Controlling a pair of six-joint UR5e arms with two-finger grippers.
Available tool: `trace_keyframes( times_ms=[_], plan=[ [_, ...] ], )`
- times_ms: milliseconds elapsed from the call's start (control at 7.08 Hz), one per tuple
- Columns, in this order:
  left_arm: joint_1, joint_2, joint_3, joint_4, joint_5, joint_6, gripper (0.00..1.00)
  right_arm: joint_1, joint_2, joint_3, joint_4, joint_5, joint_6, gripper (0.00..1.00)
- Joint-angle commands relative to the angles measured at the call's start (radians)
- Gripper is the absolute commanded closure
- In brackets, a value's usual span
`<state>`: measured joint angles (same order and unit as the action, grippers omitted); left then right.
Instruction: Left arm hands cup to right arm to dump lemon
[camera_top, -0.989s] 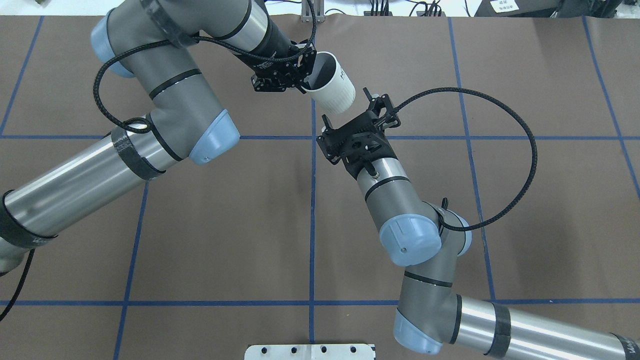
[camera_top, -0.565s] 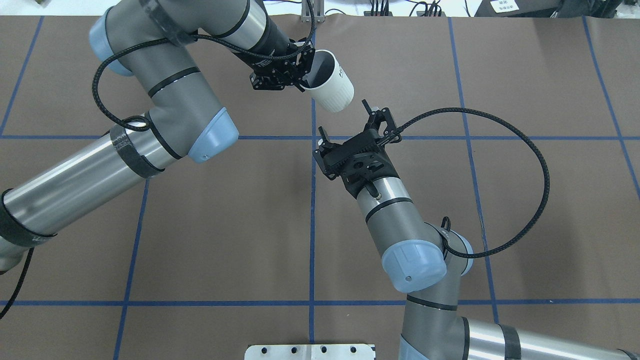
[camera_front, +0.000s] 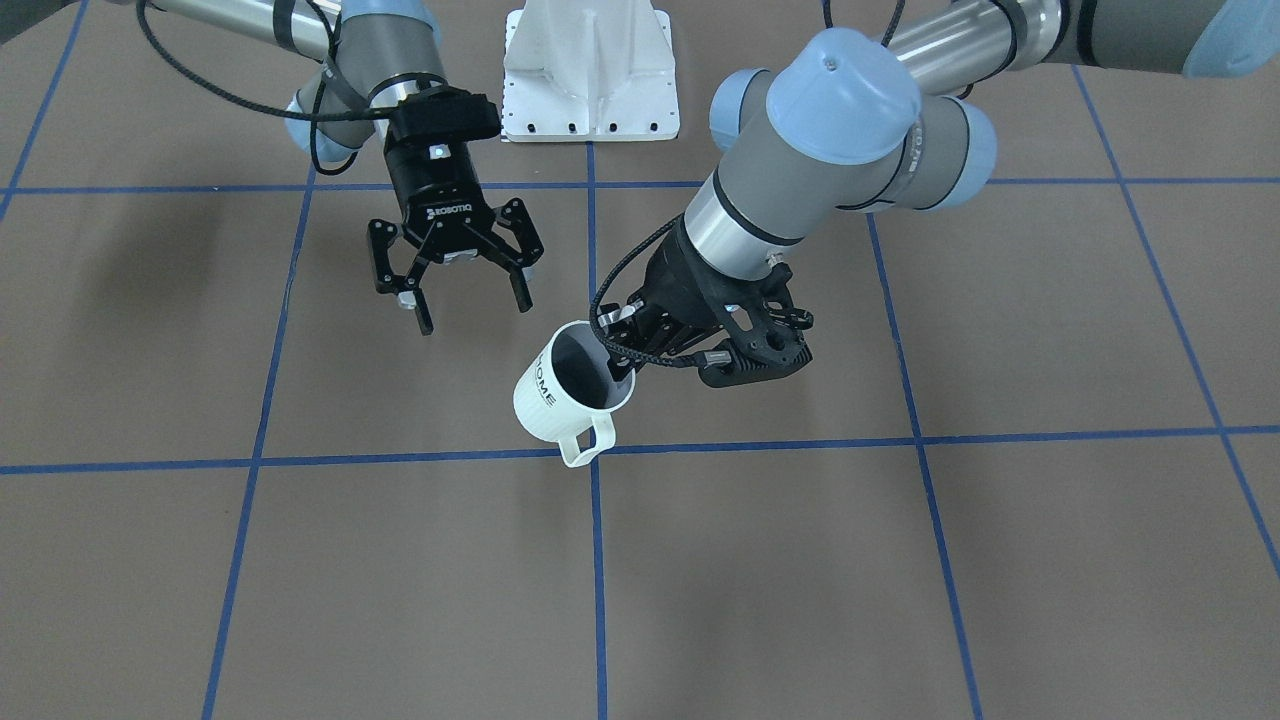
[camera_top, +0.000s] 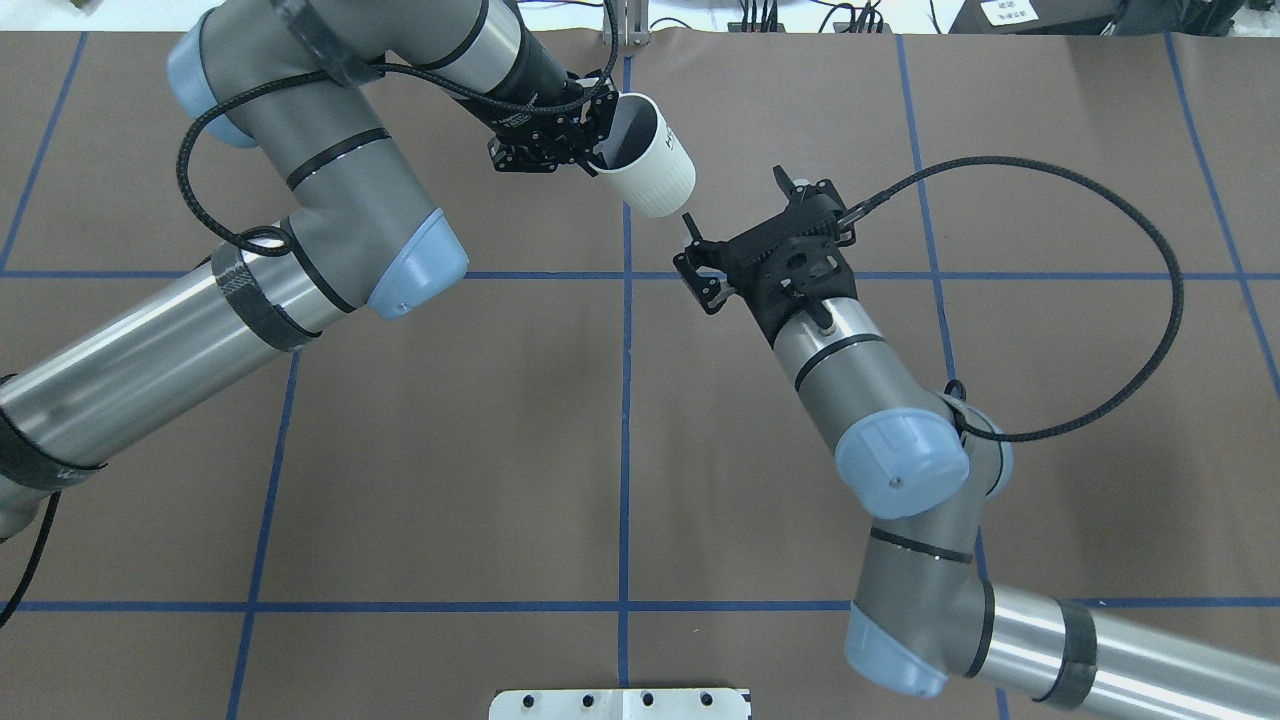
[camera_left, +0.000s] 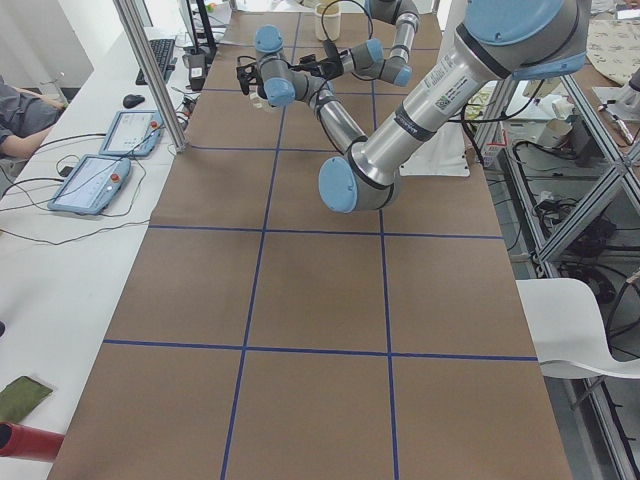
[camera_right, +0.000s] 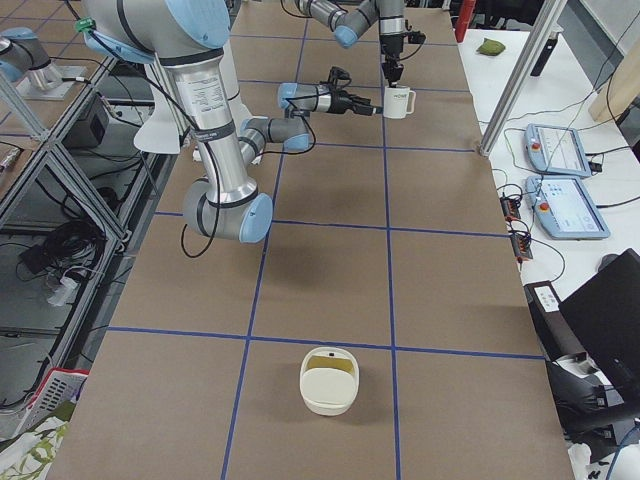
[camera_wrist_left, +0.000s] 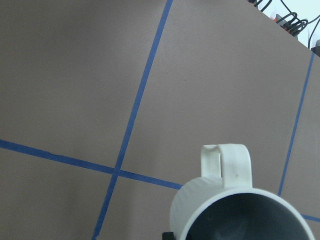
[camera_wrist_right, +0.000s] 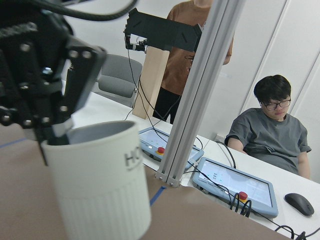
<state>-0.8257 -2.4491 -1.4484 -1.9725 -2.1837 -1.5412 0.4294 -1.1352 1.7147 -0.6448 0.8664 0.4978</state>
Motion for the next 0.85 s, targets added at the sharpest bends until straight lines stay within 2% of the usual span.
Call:
trace_keyframes(
  times_ms=[0, 283, 565, 706],
  plan=[
    [-0.01, 0.015, -0.001, 0.001, 0.001, 0.044, 1.0, 0.185, -0.015, 0.002, -0.21, 0.268, 0.089, 0.0],
    [-0.03, 0.051, -0.001, 0.007, -0.001, 0.126, 1.0, 0.378, -0.009, 0.008, -0.402, 0.591, 0.091, 0.0],
    [-0.062, 0.122, -0.003, 0.01, -0.002, 0.295, 1.0, 0.619, -0.009, 0.008, -0.594, 1.009, 0.078, 0.0],
    [-0.085, 0.168, -0.006, 0.011, -0.002, 0.359, 1.0, 0.708, -0.009, 0.008, -0.704, 1.127, 0.024, 0.0]
  ],
)
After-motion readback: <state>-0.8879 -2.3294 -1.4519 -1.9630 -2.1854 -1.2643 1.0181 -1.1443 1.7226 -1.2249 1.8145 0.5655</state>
